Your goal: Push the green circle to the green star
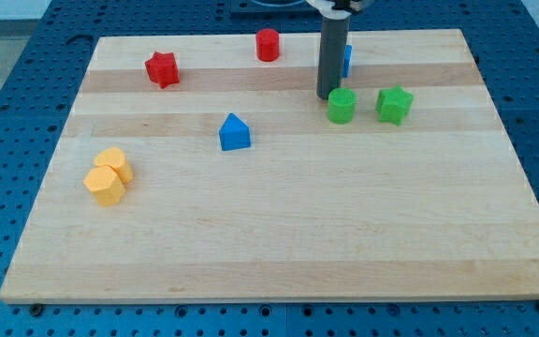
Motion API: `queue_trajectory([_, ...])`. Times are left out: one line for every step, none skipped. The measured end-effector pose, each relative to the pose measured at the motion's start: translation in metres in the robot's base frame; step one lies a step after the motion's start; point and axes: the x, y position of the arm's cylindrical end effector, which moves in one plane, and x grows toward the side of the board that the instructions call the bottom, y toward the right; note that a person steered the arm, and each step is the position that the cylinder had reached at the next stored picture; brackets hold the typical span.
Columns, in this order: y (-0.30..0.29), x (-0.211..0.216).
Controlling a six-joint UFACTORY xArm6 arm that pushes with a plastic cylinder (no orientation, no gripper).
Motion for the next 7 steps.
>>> queue_trajectory([-0.012, 0.0])
queue_trajectory([-0.023, 0.0])
queue_trajectory([-0.023, 0.016])
queue_trajectory([-0.023, 0.025])
queue_trajectory([0.007, 0.025])
queue_trajectory([0.017, 0.025])
queue_trajectory([0.017, 0.025])
